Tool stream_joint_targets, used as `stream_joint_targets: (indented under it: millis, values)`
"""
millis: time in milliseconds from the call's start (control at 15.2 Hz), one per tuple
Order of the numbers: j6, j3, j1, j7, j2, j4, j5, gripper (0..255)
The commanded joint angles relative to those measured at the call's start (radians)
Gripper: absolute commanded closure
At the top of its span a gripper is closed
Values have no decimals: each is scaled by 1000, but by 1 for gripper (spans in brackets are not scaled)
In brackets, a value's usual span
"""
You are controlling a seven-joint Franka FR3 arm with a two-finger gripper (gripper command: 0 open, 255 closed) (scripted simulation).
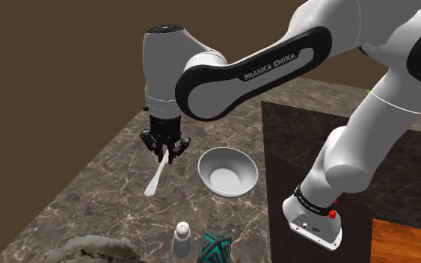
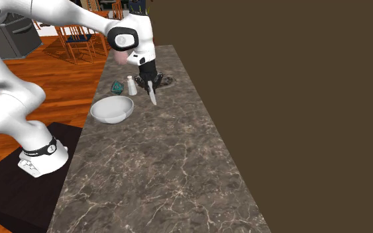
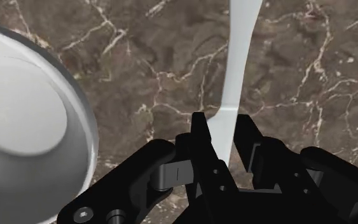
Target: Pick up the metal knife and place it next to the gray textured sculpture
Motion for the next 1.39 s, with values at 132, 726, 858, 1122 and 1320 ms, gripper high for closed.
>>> stream_joint_targets:
  millis: [132,726,858,1122,1320]
  values:
    - [-8,49,46,81,-46,-29,30,255]
    - [-9,174,144,291,-69,-39,53,255]
    - [-11,206,164,345,-61,-29,48,255]
    - [-15,271,202,464,-25,5,22,255]
    - [-21,320,233,563,20,43,-17,255]
